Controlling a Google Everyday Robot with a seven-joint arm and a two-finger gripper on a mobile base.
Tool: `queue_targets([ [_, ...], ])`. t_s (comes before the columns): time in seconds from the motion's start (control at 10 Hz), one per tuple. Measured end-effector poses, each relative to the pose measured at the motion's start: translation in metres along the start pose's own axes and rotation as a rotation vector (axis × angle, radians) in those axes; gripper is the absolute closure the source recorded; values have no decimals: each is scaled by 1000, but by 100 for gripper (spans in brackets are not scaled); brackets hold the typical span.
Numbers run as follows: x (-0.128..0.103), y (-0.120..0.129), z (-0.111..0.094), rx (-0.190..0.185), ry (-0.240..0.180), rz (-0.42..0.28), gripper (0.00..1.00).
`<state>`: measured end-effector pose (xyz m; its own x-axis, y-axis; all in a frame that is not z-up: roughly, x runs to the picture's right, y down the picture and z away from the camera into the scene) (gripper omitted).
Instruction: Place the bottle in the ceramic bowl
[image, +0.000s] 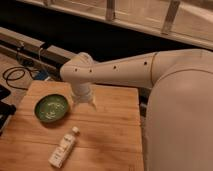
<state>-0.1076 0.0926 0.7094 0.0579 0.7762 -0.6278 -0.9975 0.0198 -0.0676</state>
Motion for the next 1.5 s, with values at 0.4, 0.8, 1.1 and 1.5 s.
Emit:
queue_targets([
  [0.4, 26, 47, 29, -23, -17, -69, 35],
  [0.8, 34, 53, 36, -14, -11, -79, 35],
  [1.1, 34, 55, 38, -19, -4, -89, 35],
  [1.5, 75, 92, 76, -29, 58, -181, 35],
])
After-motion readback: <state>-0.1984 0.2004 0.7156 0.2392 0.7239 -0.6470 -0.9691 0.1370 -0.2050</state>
